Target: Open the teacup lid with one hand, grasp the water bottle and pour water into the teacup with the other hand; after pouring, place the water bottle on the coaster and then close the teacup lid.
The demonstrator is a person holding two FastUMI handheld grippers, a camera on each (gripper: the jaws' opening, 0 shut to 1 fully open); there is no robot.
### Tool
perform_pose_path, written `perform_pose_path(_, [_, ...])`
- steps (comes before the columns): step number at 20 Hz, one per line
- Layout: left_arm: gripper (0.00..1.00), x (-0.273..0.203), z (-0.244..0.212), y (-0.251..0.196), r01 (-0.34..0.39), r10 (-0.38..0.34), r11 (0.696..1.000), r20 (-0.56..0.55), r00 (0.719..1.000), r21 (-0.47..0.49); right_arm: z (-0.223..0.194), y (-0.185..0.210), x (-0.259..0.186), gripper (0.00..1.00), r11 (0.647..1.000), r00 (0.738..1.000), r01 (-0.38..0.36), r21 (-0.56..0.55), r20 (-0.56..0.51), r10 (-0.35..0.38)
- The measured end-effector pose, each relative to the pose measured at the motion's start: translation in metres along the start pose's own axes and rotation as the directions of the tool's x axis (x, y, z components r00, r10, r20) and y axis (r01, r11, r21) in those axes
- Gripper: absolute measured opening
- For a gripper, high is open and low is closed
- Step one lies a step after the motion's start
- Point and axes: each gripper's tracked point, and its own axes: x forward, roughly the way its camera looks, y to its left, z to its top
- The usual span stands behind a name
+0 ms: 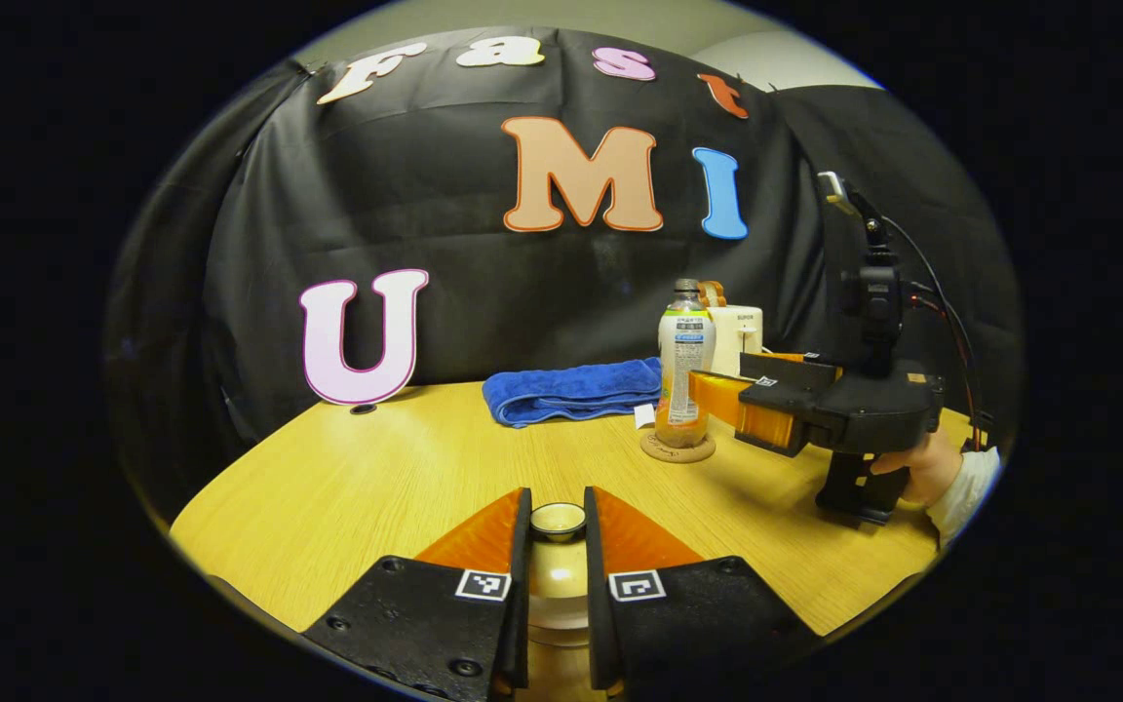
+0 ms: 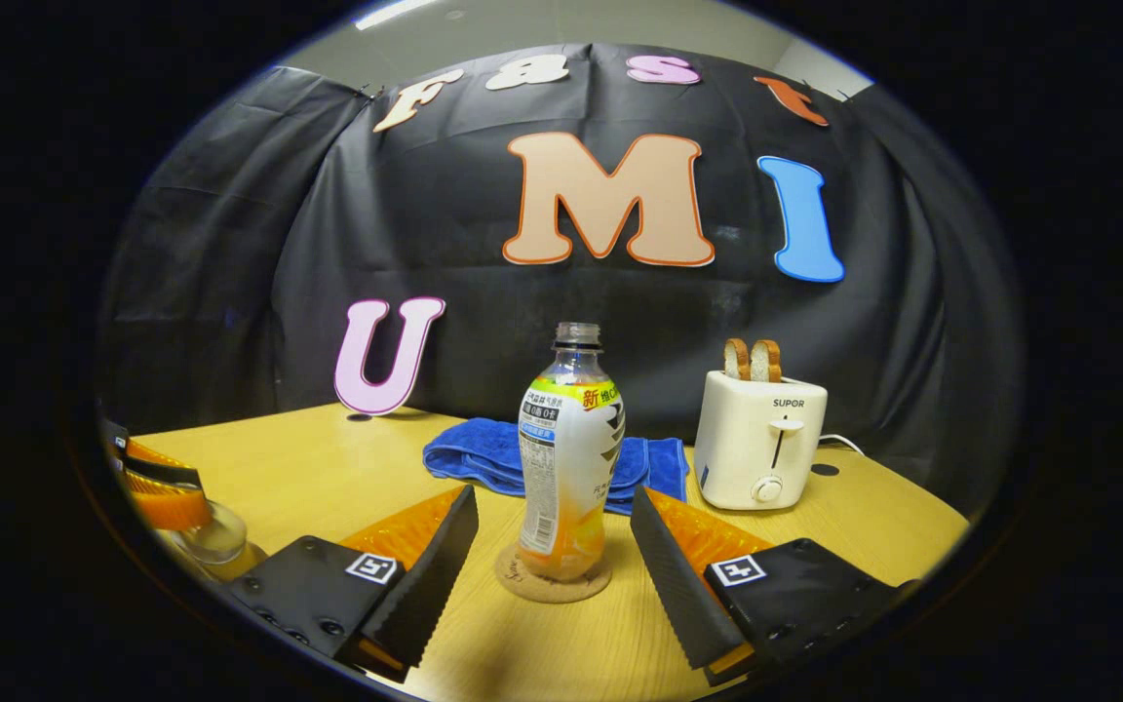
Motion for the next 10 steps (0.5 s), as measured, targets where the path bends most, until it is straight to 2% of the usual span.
perform_pose_path(2, [0.23,-0.003,-0.002,-0.002,-0.002,0.002,1.0,-0.002,1.0,0.004,0.002,0.003,-0.008,0.95,1.0,1.0,-0.003,0.018,0.025,0.003])
perform_pose_path(3, [0.23,-0.005,-0.004,-0.004,0.001,-0.001,1.0,-0.006,1.0,-0.001,0.001,0.003,-0.01,0.99,1.0,1.0,0.0,0.014,0.03,0.0])
perform_pose_path(5, [0.23,-0.008,-0.007,-0.004,-0.002,0.002,1.0,-0.007,1.0,0.002,-0.006,0.002,-0.012,0.94,1.0,1.0,0.005,0.012,0.014,-0.005])
perform_pose_path(6, [0.24,-0.009,-0.01,-0.004,-0.006,0.006,1.0,-0.011,1.0,0.007,-0.007,0.005,-0.014,0.99,1.0,1.0,-0.004,0.024,0.006,0.004])
perform_pose_path(9, [0.28,-0.01,-0.009,0.0,-0.021,0.021,1.0,0.01,1.0,-0.011,0.0,0.007,-0.019,0.95,0.999,1.0,-0.012,0.041,0.018,0.012])
perform_pose_path(10, [0.33,-0.011,-0.01,-0.002,-0.016,0.016,1.0,0.014,1.0,-0.018,0.004,0.008,-0.022,0.95,0.999,1.0,-0.013,0.04,0.028,0.012])
